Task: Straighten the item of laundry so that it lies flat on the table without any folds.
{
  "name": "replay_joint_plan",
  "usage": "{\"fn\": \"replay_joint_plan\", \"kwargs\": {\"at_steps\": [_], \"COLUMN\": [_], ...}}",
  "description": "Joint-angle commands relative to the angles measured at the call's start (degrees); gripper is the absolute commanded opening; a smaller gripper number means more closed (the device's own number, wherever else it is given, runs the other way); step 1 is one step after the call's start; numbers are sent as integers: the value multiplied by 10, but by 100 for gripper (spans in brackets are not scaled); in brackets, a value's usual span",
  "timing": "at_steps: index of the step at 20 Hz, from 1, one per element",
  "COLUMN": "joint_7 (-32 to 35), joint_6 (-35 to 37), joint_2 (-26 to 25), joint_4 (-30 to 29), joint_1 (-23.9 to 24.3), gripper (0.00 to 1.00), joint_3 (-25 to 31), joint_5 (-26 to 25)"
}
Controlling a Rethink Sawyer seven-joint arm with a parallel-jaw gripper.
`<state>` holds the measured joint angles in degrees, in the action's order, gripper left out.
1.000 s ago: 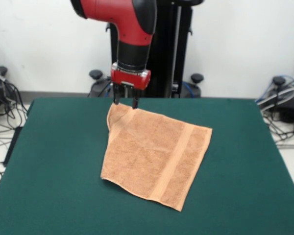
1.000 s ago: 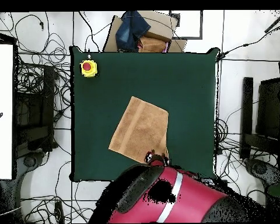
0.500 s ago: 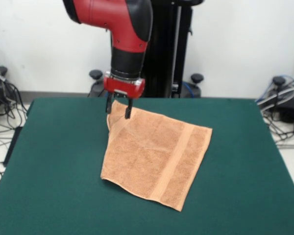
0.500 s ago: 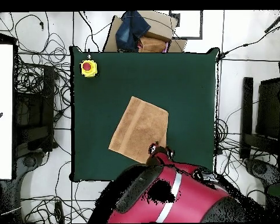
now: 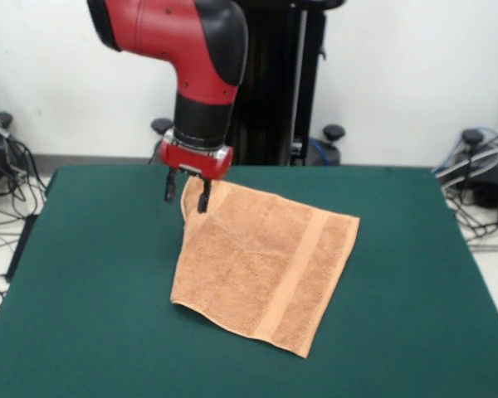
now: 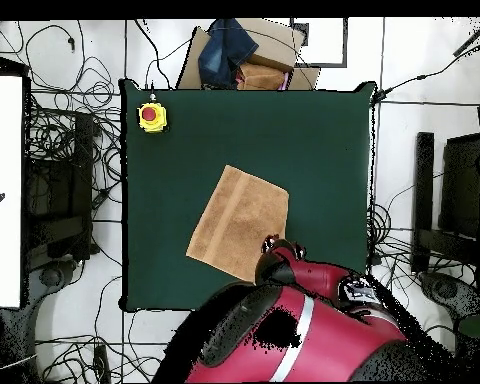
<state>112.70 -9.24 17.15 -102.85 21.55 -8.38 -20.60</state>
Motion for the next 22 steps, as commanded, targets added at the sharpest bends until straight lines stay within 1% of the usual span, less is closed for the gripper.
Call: {"fn": "replay_joint_plan", "kwargs": {"at_steps": [1, 4, 6, 8, 11, 14, 18, 21, 22], "joint_7": [52, 56, 64, 76, 98, 104, 96, 86, 78], "joint_6": [33, 51, 44, 31, 1, -18, -35, -39, -39], "joint_2": [-25, -35, -48, -61, -91, -108, -116, -118, -123], "joint_4": [89, 105, 111, 117, 131, 136, 133, 136, 143], "joint_1": [-35, -43, -53, -70, -107, -126, -122, -104, -93], "gripper": [100, 100, 100, 100, 100, 100, 100, 100, 100], "joint_3": [45, 46, 43, 35, 13, 0, 3, 15, 22], "joint_5": [32, 45, 56, 73, 115, 144, 148, 137, 126]}}
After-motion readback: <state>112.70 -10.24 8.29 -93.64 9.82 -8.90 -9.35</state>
